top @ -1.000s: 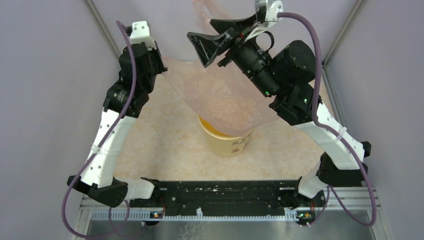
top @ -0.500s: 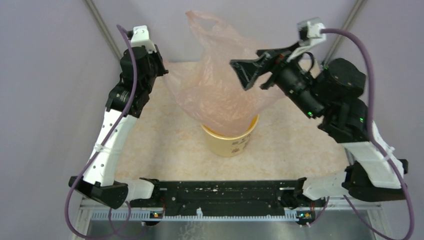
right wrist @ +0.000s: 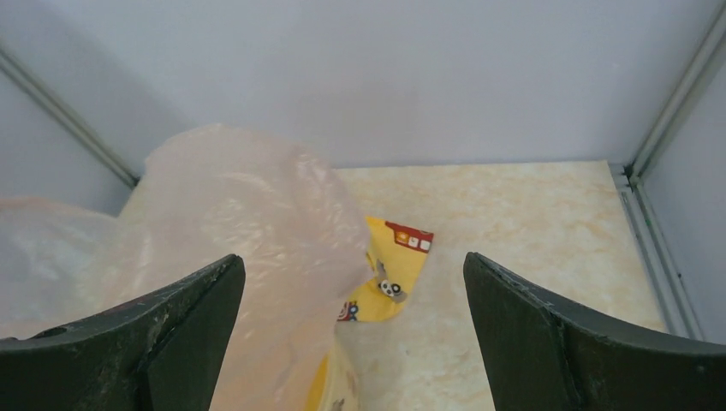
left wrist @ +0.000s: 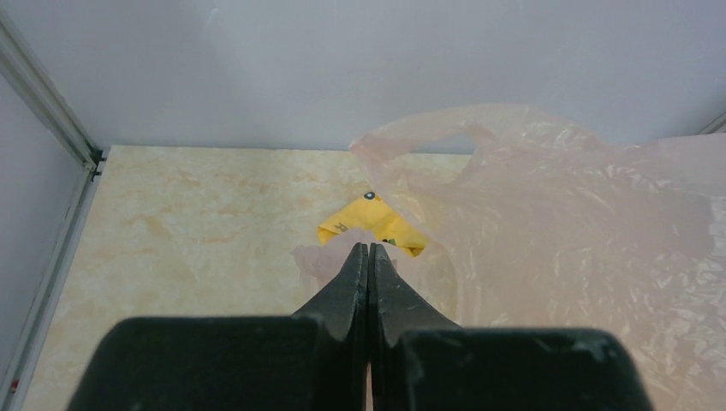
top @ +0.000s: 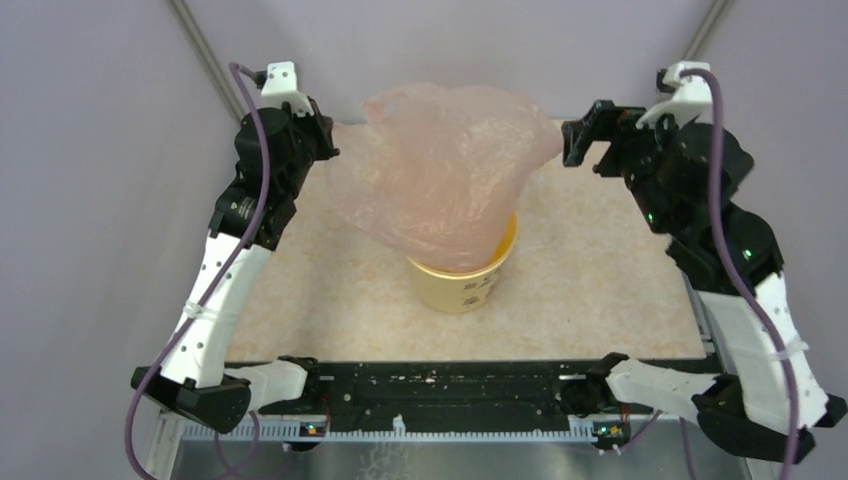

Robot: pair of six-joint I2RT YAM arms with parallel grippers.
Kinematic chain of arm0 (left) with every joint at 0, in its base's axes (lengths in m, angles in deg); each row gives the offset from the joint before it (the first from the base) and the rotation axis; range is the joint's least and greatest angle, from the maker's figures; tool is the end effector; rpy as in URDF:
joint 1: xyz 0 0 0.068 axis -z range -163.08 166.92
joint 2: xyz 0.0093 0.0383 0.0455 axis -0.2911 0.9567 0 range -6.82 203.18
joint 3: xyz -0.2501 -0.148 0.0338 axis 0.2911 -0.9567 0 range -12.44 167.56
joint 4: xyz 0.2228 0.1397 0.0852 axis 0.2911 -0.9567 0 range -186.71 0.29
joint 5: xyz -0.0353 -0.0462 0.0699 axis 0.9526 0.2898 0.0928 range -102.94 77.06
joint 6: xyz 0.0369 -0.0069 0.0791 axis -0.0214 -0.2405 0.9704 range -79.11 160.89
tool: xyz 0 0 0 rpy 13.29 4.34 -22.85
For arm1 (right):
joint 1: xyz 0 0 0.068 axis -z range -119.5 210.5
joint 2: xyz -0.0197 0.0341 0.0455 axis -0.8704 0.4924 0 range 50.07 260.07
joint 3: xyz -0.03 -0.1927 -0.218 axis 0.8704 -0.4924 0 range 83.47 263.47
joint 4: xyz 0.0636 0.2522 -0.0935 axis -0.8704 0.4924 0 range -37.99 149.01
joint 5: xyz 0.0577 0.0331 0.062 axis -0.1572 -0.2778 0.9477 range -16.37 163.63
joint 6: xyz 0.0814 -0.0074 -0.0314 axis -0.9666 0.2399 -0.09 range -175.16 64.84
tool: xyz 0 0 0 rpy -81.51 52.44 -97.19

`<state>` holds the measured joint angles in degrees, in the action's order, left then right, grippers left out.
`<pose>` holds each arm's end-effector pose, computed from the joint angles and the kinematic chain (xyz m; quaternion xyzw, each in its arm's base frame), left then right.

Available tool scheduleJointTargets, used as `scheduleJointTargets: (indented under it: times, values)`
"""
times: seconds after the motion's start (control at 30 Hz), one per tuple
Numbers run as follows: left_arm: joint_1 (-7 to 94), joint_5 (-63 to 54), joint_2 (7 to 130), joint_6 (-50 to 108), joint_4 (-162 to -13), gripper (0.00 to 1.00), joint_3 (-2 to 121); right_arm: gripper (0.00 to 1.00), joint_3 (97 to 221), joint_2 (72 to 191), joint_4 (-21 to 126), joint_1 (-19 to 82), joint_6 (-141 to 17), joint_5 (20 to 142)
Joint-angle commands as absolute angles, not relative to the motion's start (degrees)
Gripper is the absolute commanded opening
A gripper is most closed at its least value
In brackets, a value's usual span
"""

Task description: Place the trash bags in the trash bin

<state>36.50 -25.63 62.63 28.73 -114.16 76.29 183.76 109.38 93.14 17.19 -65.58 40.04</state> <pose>0.2845 -0.0830 0.5090 -0.0269 0.7371 -0.1047 0.6671 0.1540 0.0862 0.5740 0.0038 0.7078 0.1230 0.6956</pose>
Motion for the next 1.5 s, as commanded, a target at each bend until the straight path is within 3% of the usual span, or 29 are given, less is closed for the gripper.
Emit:
scheduleJointTargets:
  times: [0.0, 0.2, 0.27, 0.43, 0.53, 0.73, 1.03, 1.27, 1.47]
  values:
    - [36.2, -23.6, 60.8, 28.0, -109.7, 0.00, 75.9, 0.99, 185.4, 115.8, 92.8, 32.8, -69.4, 67.3]
    - [36.2, -23.2, 60.9, 28.3, -109.9, 0.00, 76.2, 0.95, 189.2, 122.3, 91.1, 33.5, -72.0, 70.2]
    - [36.2, -23.0, 61.0, 28.3, -109.9, 0.00, 76.2, 0.85, 189.1, 123.3, 92.7, 33.5, -72.6, 68.1]
    - [36.3, -21.8, 61.4, 27.9, -109.9, 0.00, 76.3, 0.44, 181.5, 120.8, 92.6, 33.4, -75.8, 74.3]
    - [36.3, -20.9, 61.4, 27.6, -109.9, 0.00, 76.4, 0.32, 174.4, 119.3, 92.2, 30.0, -77.9, 77.5]
    - [36.3, -18.5, 62.3, 26.7, -110.0, 0.00, 76.8, 0.31, 162.2, 118.5, 89.3, 19.3, -80.6, 72.1]
    - [36.3, -14.9, 63.8, 24.8, -109.7, 0.00, 78.0, 0.32, 157.3, 124.6, 87.9, 16.6, -80.7, 67.6]
    - [36.3, -13.3, 65.1, 23.2, -108.9, 0.00, 78.9, 0.56, 161.4, 124.4, 90.6, 13.9, -79.4, 65.0]
    - [36.3, -11.6, 65.3, 23.4, -108.9, 0.00, 78.9, 0.70, 165.4, 121.5, 94.8, 13.0, -78.9, 64.5]
